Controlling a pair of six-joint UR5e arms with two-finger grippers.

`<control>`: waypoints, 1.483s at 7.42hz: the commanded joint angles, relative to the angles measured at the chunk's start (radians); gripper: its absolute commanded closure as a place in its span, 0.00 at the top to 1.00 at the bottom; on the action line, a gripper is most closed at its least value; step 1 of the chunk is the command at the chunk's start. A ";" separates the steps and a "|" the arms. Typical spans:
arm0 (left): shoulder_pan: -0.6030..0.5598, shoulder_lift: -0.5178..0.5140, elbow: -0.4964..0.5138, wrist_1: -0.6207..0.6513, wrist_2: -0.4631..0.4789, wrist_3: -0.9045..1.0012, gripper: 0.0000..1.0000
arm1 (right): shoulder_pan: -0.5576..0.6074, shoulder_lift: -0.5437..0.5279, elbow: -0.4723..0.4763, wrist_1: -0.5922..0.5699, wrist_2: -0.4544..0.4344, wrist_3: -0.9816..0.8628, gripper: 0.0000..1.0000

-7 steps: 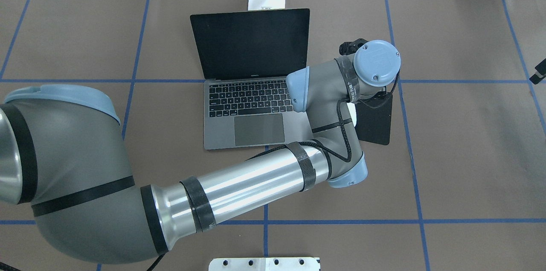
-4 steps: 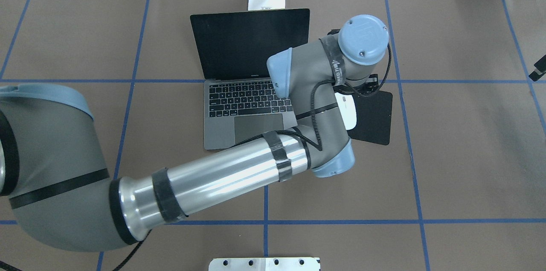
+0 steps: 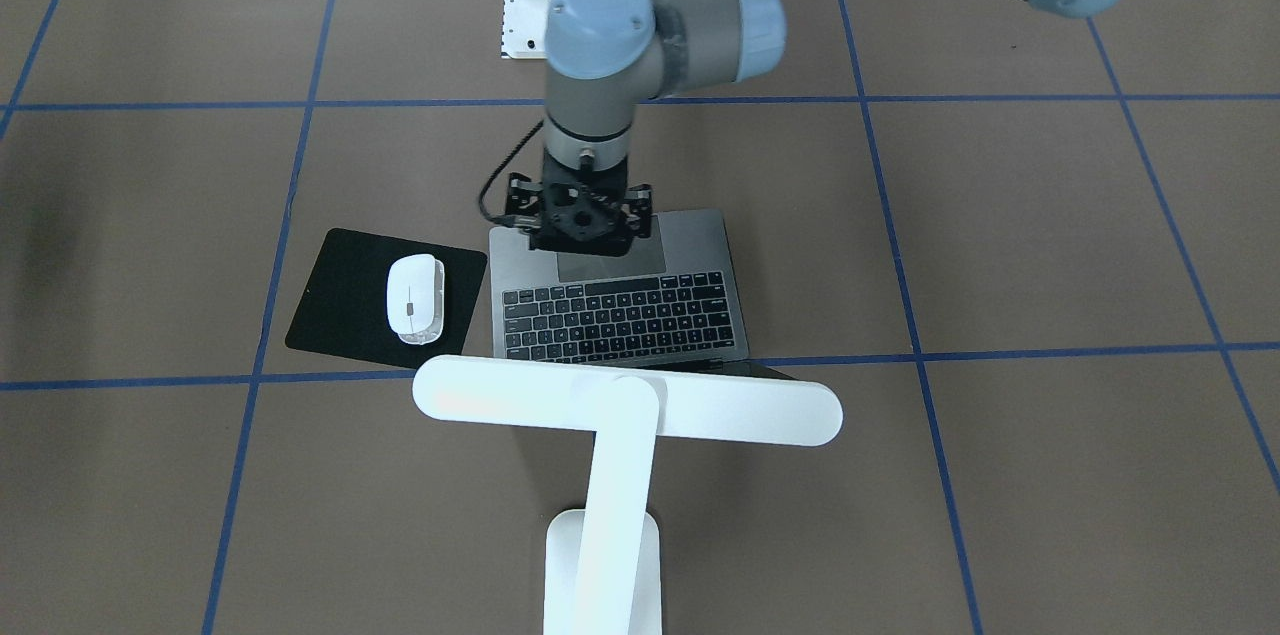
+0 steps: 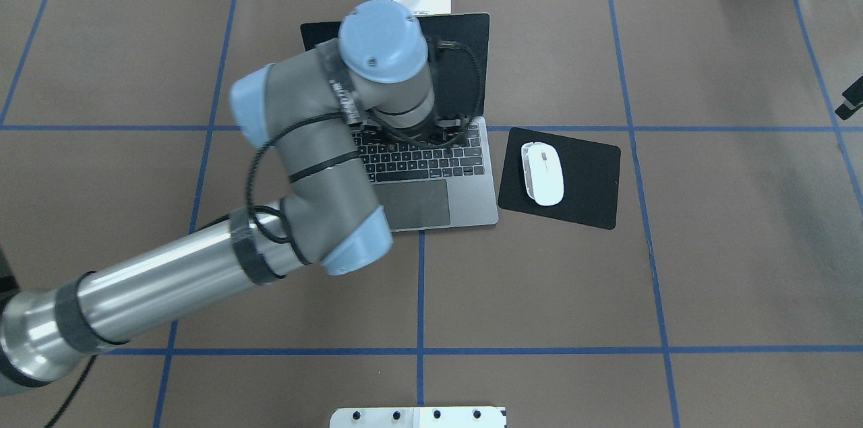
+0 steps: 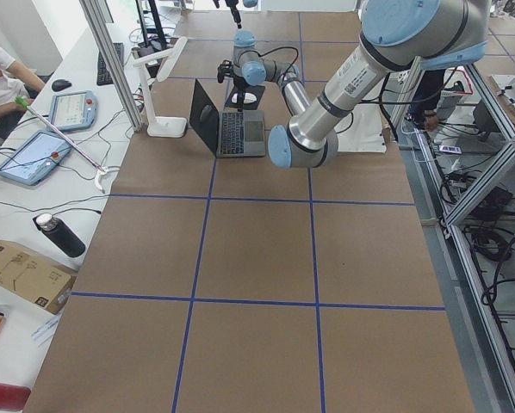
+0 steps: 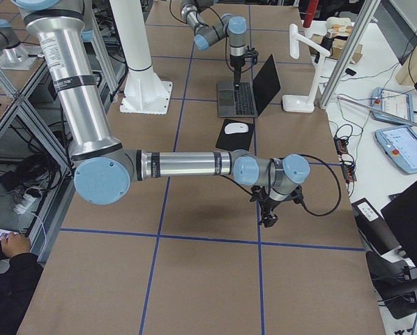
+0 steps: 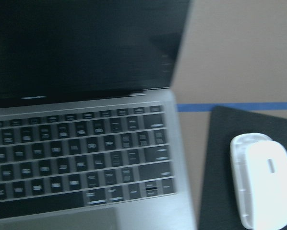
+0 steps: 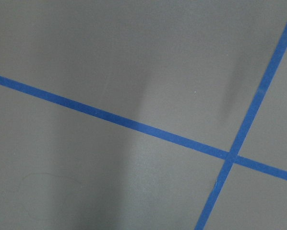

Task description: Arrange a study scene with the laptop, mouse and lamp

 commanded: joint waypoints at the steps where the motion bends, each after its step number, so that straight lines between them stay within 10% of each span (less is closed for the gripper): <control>1: -0.137 0.257 -0.205 0.016 -0.120 0.188 0.99 | 0.004 0.020 0.001 0.006 0.000 0.033 1.00; 7: -0.661 0.847 -0.324 0.014 -0.358 0.862 0.99 | 0.048 0.008 0.008 0.113 -0.006 0.096 1.00; 11: -0.725 0.872 -0.269 0.008 -0.439 0.920 0.99 | 0.074 -0.075 0.053 0.217 -0.026 0.103 1.00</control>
